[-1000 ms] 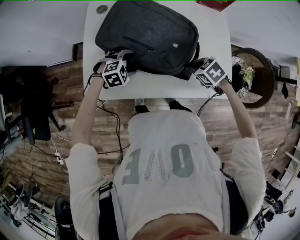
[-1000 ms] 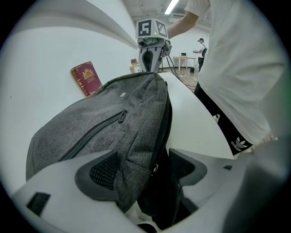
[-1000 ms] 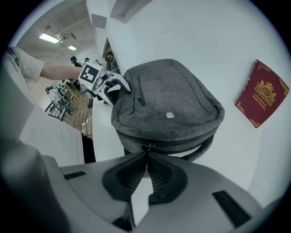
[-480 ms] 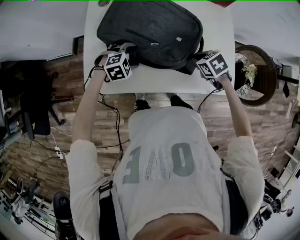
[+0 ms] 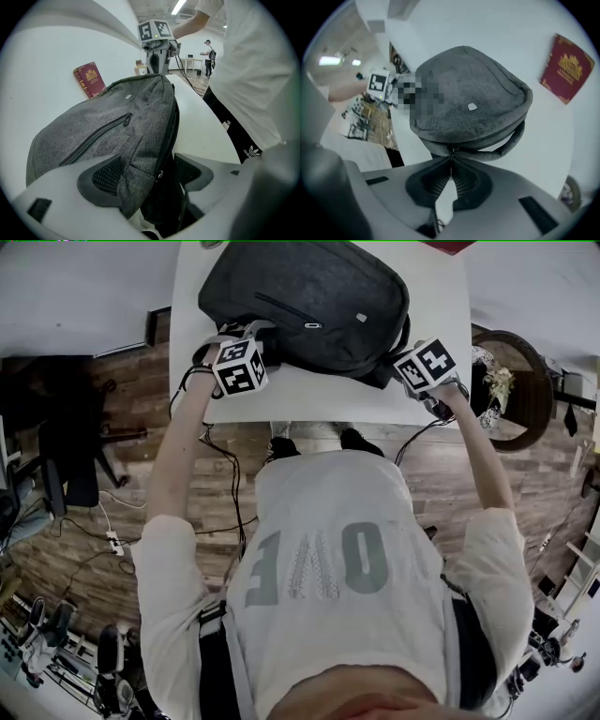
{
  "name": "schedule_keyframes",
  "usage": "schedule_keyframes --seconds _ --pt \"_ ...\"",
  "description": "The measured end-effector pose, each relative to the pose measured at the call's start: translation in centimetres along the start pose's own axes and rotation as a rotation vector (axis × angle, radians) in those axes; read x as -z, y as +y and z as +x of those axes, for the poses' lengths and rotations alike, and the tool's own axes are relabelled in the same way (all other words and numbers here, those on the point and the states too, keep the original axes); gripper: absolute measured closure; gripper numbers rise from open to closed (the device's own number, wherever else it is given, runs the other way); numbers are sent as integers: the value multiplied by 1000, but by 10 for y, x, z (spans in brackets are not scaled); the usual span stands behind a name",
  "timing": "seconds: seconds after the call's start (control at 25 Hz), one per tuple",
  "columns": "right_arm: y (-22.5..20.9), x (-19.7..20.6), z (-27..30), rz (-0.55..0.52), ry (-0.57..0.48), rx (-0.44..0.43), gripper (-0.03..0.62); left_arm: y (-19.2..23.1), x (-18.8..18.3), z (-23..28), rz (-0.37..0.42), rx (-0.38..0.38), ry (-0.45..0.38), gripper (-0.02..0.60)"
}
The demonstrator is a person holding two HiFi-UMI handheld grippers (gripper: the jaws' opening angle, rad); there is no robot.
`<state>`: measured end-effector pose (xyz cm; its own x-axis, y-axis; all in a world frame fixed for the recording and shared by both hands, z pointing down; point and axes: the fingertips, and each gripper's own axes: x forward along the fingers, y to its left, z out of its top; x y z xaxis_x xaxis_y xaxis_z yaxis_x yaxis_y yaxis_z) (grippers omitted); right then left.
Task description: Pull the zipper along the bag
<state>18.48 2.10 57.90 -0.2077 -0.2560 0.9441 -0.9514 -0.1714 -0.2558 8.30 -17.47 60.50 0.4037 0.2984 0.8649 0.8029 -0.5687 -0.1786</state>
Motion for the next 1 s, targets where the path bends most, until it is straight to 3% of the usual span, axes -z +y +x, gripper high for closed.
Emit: schedule_keyframes --seconds 0.12,0.28,0.36,0.52,0.6,0.72,0.84,1.0 --pt "10 -3 -5 157 -101 -147 563 1 0 -1 2 -3 -3 249" --pt "20 -4 -7 250 -169 -158 562 0 -1 0 4 3 -9 249" --pt "22 0 -10 236 -164 -155 562 -1 -1 -1 2 4 -11 249" --pt "21 12 0 11 -53 32 562 -1 -3 -2 0 3 -17 249" --pt "43 1 1 -9 -85 -46 562 -1 -3 -1 -4 6 -21 249" --pt "68 -7 2 103 -179 -192 562 -1 -2 -1 -5 12 -25 249" --pt "77 -6 11 145 -205 -184 562 -2 -2 -1 3 15 -32 249" --pt "105 -19 27 79 -183 -194 562 -3 -3 -3 4 12 -36 249"
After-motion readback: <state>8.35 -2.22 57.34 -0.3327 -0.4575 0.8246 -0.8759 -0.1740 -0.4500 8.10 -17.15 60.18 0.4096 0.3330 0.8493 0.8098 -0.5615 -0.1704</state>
